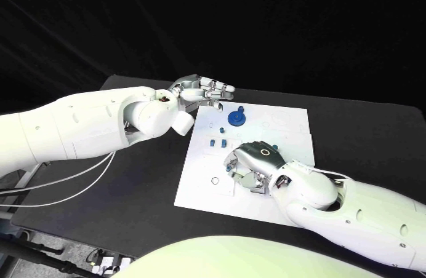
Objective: Assemble the parts on the task board
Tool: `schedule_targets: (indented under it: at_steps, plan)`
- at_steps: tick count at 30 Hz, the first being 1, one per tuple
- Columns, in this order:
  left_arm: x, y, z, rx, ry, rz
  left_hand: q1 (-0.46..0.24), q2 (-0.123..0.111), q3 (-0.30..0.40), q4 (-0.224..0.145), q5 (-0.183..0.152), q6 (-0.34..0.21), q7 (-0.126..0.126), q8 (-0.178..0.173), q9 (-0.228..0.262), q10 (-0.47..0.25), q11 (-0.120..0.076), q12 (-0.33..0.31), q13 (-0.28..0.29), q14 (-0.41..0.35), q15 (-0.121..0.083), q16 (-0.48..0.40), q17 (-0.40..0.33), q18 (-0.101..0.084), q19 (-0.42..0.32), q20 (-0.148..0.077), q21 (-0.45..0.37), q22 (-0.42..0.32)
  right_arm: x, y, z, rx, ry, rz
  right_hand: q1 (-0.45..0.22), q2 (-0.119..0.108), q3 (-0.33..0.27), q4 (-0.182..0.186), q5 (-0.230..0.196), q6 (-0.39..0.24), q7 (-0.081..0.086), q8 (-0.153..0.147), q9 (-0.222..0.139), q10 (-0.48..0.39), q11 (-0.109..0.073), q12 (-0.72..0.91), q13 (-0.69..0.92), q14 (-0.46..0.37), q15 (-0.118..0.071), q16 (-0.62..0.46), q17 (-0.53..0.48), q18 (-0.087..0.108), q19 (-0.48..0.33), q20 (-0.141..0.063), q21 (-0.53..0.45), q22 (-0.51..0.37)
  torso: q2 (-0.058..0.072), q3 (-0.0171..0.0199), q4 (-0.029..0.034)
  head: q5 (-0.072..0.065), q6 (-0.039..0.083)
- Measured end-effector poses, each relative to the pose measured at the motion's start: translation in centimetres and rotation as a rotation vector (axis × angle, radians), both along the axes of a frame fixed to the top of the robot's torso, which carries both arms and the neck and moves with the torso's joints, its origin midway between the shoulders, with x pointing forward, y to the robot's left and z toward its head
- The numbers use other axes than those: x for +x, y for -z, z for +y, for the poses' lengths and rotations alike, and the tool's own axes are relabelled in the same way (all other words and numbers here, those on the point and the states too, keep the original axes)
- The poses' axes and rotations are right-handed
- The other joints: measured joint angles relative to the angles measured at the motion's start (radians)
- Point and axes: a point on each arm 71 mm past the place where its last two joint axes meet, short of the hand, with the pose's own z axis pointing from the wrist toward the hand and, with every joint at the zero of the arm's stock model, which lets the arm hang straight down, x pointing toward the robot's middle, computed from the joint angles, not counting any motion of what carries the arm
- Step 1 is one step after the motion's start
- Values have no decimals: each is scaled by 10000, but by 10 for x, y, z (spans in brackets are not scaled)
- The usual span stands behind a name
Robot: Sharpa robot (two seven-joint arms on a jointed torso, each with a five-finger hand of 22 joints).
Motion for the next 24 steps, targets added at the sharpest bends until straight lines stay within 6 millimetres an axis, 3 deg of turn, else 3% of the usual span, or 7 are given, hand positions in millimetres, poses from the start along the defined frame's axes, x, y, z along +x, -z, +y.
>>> schedule_targets:
  at_steps: [4,16,24]
  plan:
    - [0,0,0,3,0,6,0,0,0,0,0,0,0,0,0,0,0,0,0,0,0,0,0,0,0,0,0,0,0,0,0,-2,-2,-8,-53,-53,-109,-1,0,-290,51,-193,-79,-301,75,-38,-114,-1,70,-20,-15,0,3,32,-207,-1,0,0,0,-1,0]
    - [0,0,2,4,13,22,-99,32,0,0,0,0,0,0,0,-53,53,41,-11,0,0,0,-10,0,0,0,0,0,-3,-3,-14,99,179,-34,-48,-49,-136,-28,155,-290,52,-193,-83,-319,89,-22,-148,0,71,-20,-46,-1,3,102,-223,-2,-6,8,-5,26,110]
    - [0,0,4,9,19,38,-100,31,0,0,0,0,0,0,0,-53,53,41,-10,0,0,0,-9,0,0,0,0,0,1,-33,-38,329,510,-485,-46,-50,-230,-16,194,-261,24,-192,-74,-318,89,73,-148,0,71,-60,-99,-1,2,102,-223,-3,-12,10,-15,-165,271]
